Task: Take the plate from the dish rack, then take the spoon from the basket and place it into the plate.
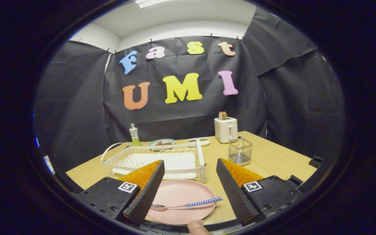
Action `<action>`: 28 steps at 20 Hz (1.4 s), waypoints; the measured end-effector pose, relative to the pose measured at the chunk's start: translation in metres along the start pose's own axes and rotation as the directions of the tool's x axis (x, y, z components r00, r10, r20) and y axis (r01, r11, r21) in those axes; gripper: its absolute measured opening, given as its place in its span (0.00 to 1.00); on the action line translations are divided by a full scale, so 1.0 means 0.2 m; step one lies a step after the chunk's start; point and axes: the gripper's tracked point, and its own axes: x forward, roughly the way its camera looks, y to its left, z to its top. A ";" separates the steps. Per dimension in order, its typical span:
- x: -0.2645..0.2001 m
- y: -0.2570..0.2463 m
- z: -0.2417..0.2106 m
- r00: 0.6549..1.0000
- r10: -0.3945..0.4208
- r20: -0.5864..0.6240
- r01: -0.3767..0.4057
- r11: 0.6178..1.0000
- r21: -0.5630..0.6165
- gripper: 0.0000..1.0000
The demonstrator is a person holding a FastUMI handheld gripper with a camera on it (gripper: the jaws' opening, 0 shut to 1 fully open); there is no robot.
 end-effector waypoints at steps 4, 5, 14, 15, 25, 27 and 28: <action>-0.13 -0.13 0.18 0.997 -0.059 0.046 0.061 0.997 -0.037 1.00; -0.16 -0.14 0.21 0.996 -0.066 0.052 0.068 0.997 -0.046 1.00; -0.45 -0.12 0.42 0.994 -0.059 0.095 0.068 0.994 -0.089 1.00; -0.47 -0.12 0.43 0.993 -0.063 0.099 0.073 0.993 -0.096 1.00; -0.50 -0.13 0.45 0.992 -0.067 0.107 0.076 0.994 -0.083 1.00; -0.50 -0.11 0.44 0.994 -0.058 0.097 0.067 0.994 -0.091 1.00; -0.50 -0.11 0.45 0.993 -0.059 0.099 0.068 0.993 -0.093 1.00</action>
